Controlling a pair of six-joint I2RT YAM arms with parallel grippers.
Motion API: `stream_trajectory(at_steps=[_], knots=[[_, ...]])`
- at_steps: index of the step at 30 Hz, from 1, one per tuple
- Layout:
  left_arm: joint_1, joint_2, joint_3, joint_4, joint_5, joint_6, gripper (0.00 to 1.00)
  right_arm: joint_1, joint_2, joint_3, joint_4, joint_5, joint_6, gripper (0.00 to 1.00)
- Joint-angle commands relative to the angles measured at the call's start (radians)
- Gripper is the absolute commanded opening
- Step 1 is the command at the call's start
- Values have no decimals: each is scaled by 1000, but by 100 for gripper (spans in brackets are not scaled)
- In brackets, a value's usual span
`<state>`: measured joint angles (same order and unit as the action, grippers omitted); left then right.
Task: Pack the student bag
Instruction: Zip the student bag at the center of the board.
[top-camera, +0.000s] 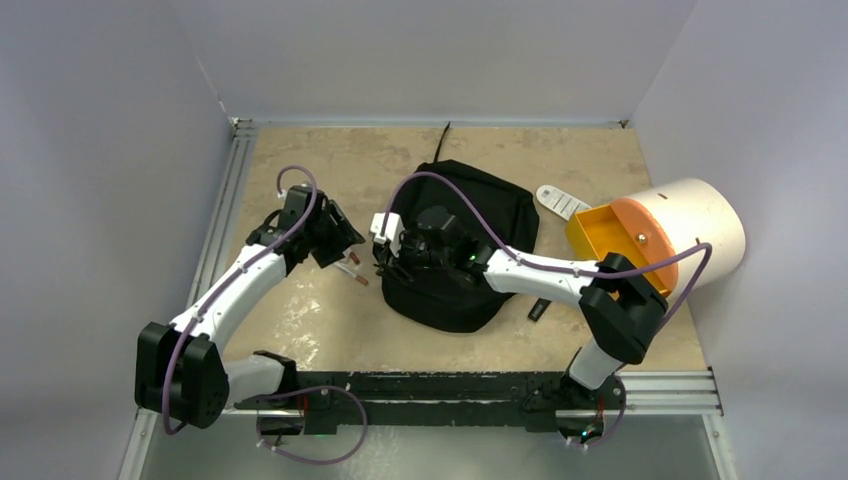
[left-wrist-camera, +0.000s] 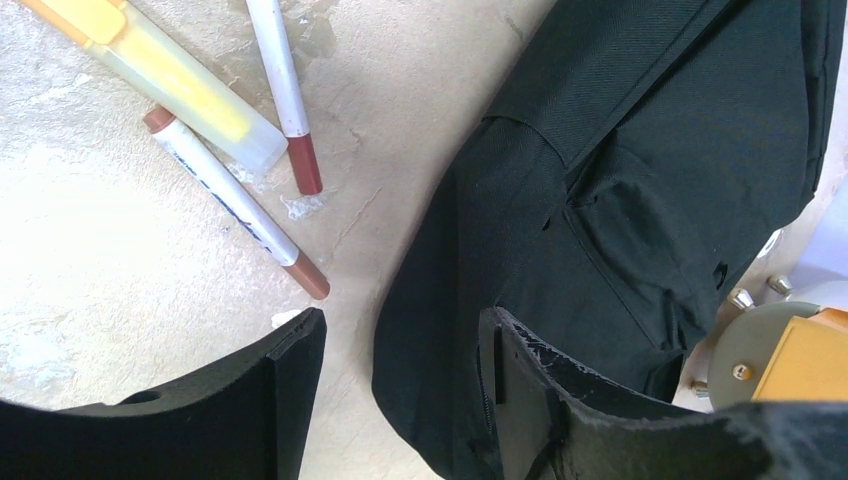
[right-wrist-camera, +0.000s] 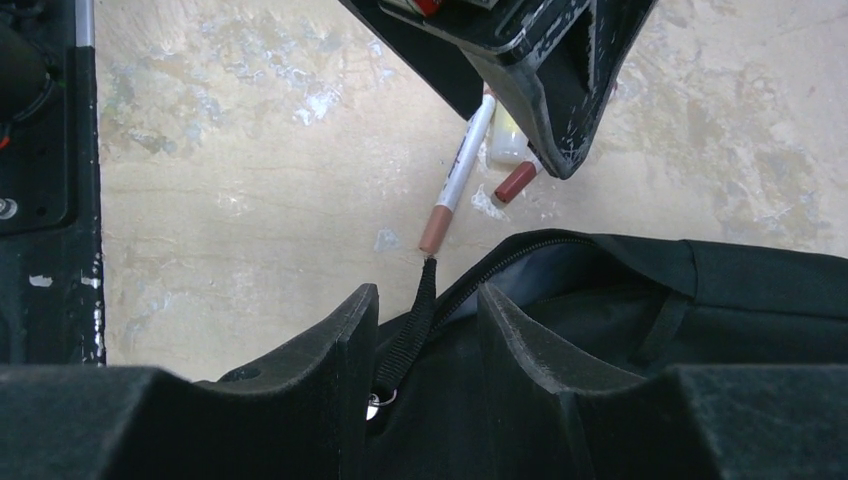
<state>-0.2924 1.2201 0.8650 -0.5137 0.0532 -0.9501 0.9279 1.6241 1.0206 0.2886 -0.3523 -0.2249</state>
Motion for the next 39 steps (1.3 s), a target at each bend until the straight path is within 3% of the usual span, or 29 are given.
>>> stream_trajectory(at_steps=[1, 7, 13, 15, 29, 39], knots=[[13, -34, -9, 38, 21, 11, 57, -5, 8, 52, -24, -13, -28, 43], [18, -36, -12, 43, 29, 15, 57, -6, 20, 61, -27, -17, -25, 37], [22, -43, -26, 45, 38, 20, 57, -11, 13, 63, 8, -14, 6, 5], [22, -46, -31, 49, 45, 20, 57, -14, 5, 56, 24, -14, 16, 0], [25, -65, -57, 149, 172, 7, 57, -55, -75, -64, 228, -30, 190, 0], [25, -12, -113, 277, 281, -36, 58, -63, -109, -130, 305, -92, 217, 0]])
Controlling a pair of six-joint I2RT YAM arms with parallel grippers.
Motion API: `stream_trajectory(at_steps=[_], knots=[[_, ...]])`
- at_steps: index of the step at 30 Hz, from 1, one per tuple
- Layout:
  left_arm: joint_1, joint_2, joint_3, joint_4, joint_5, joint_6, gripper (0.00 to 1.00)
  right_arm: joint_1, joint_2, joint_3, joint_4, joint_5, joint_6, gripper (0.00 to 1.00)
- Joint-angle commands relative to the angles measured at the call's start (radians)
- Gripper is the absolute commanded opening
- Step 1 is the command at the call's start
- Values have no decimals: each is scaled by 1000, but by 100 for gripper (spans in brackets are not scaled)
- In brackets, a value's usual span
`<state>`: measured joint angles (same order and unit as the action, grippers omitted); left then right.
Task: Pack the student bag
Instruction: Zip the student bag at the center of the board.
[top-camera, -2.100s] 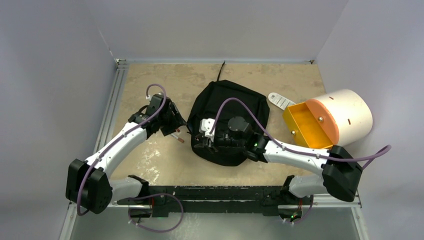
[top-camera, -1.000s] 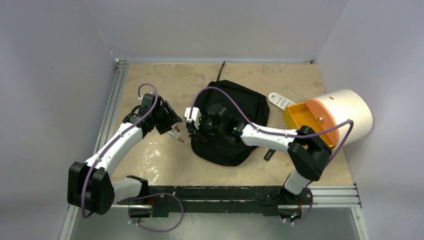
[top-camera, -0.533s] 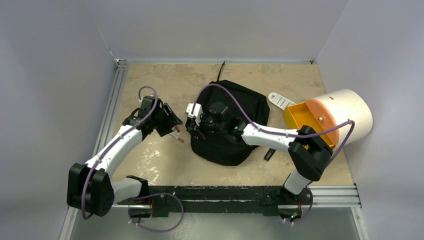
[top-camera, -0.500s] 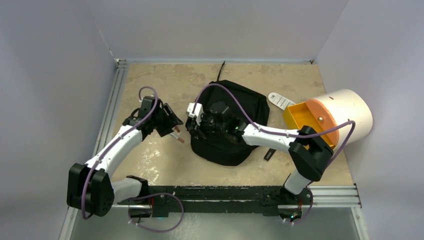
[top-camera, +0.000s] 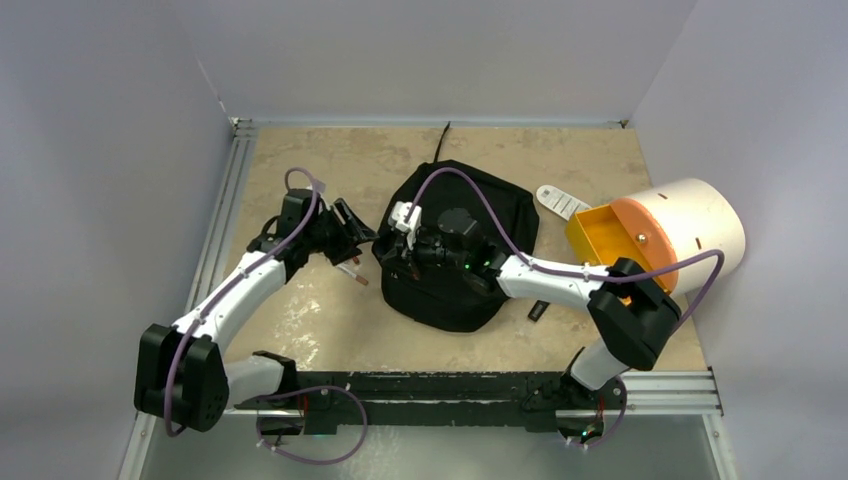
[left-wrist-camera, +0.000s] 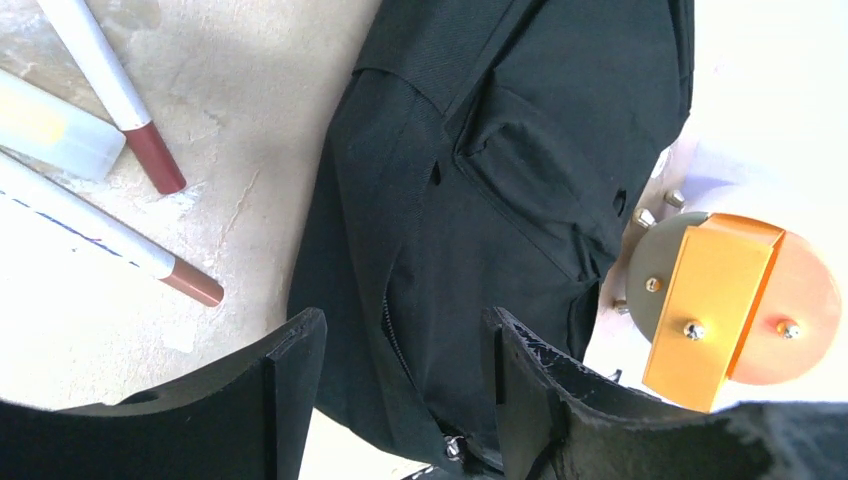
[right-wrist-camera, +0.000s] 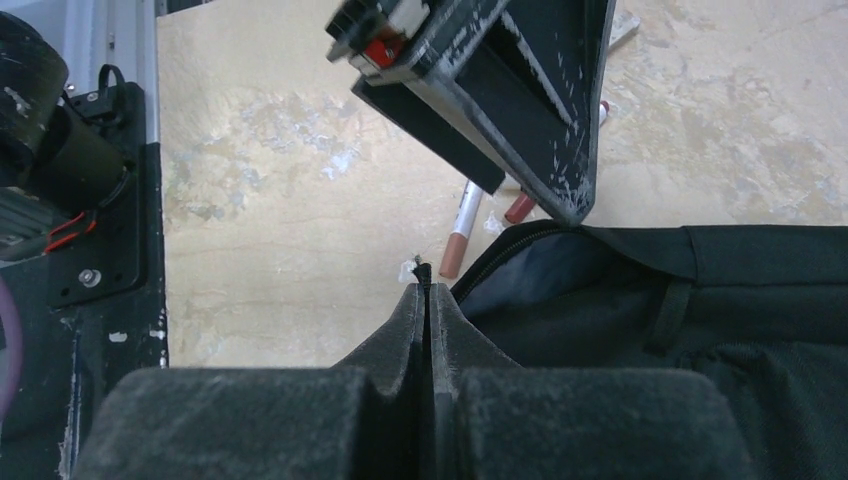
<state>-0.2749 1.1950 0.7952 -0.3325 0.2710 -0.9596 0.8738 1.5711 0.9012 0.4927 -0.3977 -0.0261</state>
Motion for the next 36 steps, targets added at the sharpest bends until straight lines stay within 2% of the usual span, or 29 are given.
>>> stream_trajectory(at_steps=[1, 9, 14, 16, 17, 19, 20, 29, 36], knots=[[8, 14, -57, 117, 74, -29, 58, -9, -59, -13, 103, -52, 18, 0], [6, 68, -108, 214, 135, -22, 55, -15, -72, -28, 110, -76, 16, 0], [3, 126, -99, 262, 157, -5, 48, -15, -74, -30, 85, -131, -15, 0], [2, 151, -83, 269, 156, 11, 40, -16, -77, -31, 69, -154, -30, 0], [2, 162, -76, 274, 157, 19, 32, -15, -77, -33, 56, -163, -41, 0], [3, 185, -59, 282, 159, 37, 5, -16, -80, -31, 22, -186, -66, 0], [3, 196, -46, 280, 155, 45, 0, -15, -82, -33, 3, -195, -80, 0], [9, 260, 71, 219, 60, 111, 0, -16, -141, -73, -102, -277, -163, 0], [17, 289, 108, 208, 28, 131, 0, -16, -170, -85, -167, -337, -206, 0]])
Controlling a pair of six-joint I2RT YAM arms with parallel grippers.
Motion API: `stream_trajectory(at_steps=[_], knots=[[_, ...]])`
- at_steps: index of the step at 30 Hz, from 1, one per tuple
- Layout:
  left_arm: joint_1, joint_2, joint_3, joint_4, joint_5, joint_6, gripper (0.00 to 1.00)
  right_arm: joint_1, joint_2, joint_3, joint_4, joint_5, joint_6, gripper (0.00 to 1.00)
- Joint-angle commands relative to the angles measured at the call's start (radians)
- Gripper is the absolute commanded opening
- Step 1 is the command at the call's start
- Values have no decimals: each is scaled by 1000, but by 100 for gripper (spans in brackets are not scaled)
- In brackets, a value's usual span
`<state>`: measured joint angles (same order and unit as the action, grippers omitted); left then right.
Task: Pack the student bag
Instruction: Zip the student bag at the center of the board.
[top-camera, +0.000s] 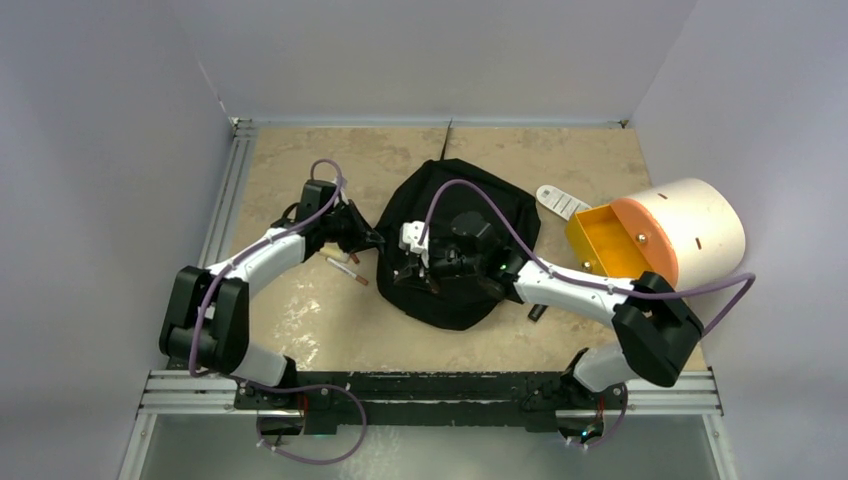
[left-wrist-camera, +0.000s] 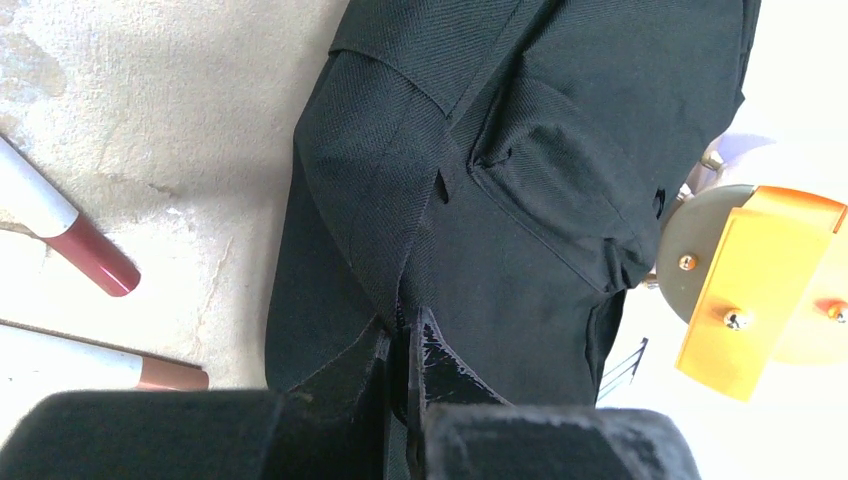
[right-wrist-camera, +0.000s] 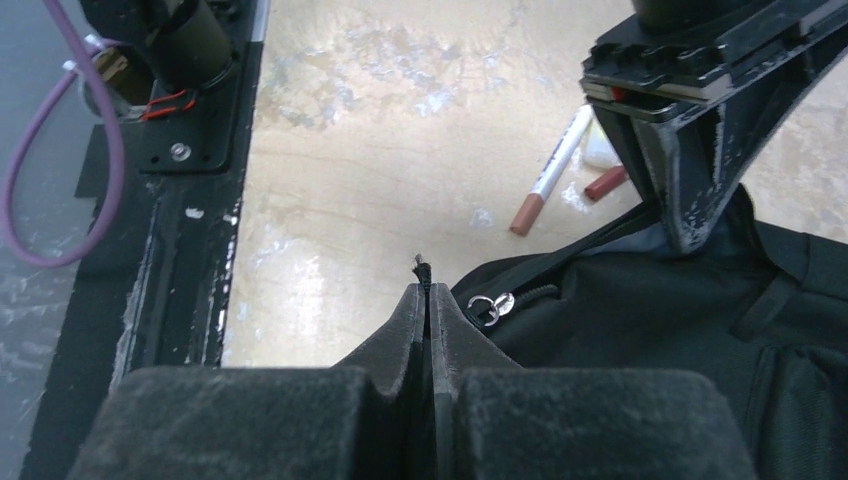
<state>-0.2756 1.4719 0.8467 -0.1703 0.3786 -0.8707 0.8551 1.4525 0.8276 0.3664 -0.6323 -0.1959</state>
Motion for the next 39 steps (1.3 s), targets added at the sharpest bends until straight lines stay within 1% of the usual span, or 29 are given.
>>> stream_trajectory(at_steps=[1, 5, 7, 10, 11, 12, 13, 14, 16, 17, 19, 21, 23, 26, 29, 33, 35, 39], knots=[[19, 15, 60, 45, -81, 45, 0, 2, -58, -16, -42, -107, -37, 0], [23, 27, 74, 45, -76, 56, 0, 2, -75, -31, -27, -86, -19, 0], [23, 19, 82, 38, -63, 68, 0, 0, -72, -31, 8, -62, 16, 0], [23, -60, 63, 39, -62, 75, 0, -4, -50, -14, 83, -3, 109, 0], [23, -95, 57, 28, -75, 76, 6, -7, -39, -6, 111, 8, 140, 0], [23, -129, 53, 11, -90, 77, 17, -11, -27, 3, 137, 17, 167, 0], [23, -165, 50, -19, -111, 76, 30, -13, -12, 14, 162, 24, 185, 0], [23, -199, 48, -49, -145, 75, 42, -16, 2, 26, 186, 27, 227, 0], [23, -272, 39, -124, -199, 65, 53, -20, 40, 57, 223, 44, 282, 0], [23, -310, 25, -158, -224, 49, 56, -21, 60, 79, 232, 62, 317, 0], [23, -412, -18, -228, -286, 8, 57, -26, 108, 131, 218, 106, 379, 0], [23, -543, -85, -267, -323, -29, 57, -28, 163, 186, 190, 119, 388, 0], [21, -662, -138, -303, -327, -53, 57, -30, 208, 227, 167, 133, 395, 0], [21, -780, -182, -347, -287, -69, 57, -33, 257, 263, 192, 146, 416, 0], [18, -843, -214, -352, -235, -78, 52, -40, 305, 304, 211, 167, 449, 0], [16, -908, -244, -299, -204, -66, 51, -44, 372, 376, 209, 228, 502, 0], [15, -888, -244, -272, -180, -61, 51, -49, 400, 413, 209, 271, 535, 0], [2, -797, -251, -194, -149, -84, 51, -58, 464, 510, 186, 360, 583, 0]])
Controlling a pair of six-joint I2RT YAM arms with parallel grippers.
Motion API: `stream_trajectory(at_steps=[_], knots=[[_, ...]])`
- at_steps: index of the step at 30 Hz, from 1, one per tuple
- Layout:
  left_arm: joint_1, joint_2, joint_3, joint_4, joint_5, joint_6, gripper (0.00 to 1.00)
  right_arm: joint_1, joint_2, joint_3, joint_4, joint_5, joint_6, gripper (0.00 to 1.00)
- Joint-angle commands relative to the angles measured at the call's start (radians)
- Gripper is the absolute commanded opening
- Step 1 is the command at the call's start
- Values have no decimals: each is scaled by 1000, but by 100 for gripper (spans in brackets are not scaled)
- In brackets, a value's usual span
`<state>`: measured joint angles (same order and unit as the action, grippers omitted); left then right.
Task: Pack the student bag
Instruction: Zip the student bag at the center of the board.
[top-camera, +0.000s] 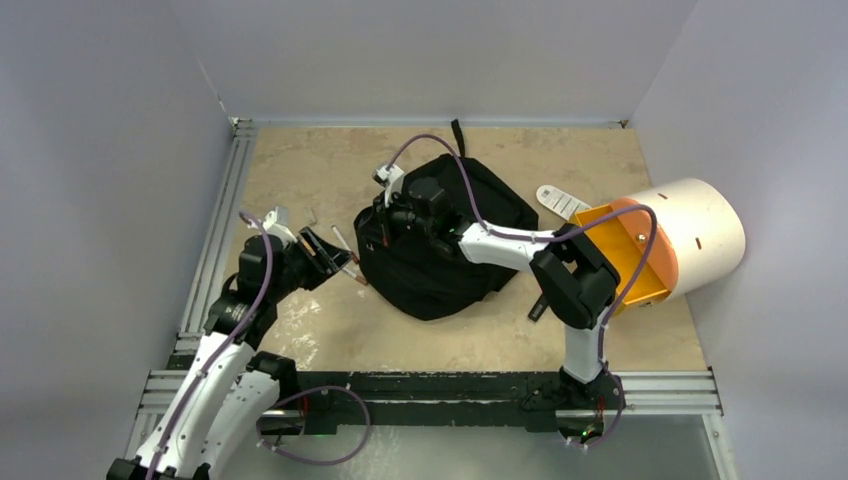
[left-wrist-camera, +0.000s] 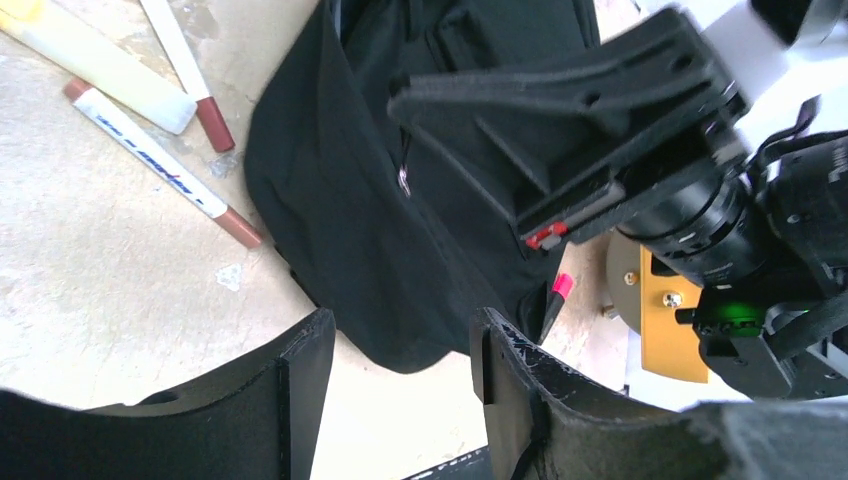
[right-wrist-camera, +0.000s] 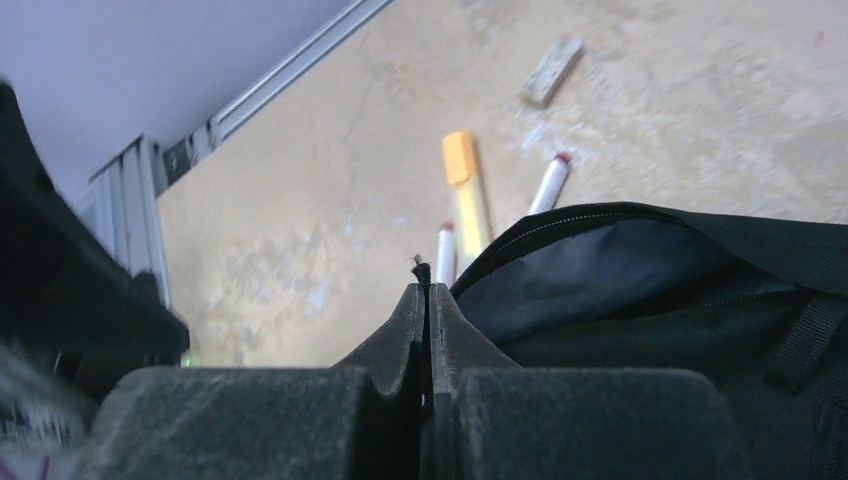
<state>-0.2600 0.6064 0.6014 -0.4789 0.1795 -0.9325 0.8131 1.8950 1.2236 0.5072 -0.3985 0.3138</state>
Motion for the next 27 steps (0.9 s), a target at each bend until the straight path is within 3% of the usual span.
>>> stream_trajectory(at_steps=[1, 6, 10, 22, 27], knots=[[-22, 90, -6, 139, 42, -26, 51, -18, 38, 136, 33, 138, 82, 0], [-90, 232, 33, 213, -9, -46, 52, -34, 91, 201, 9, 159, 128, 0], [-193, 350, 79, 217, -143, -58, 52, -39, 95, 213, 10, 150, 132, 0], [-199, 520, 189, 228, -261, -27, 56, -39, 73, 173, 5, 130, 111, 0], [-199, 600, 228, 145, -297, 0, 55, -39, 63, 165, 5, 131, 109, 0]])
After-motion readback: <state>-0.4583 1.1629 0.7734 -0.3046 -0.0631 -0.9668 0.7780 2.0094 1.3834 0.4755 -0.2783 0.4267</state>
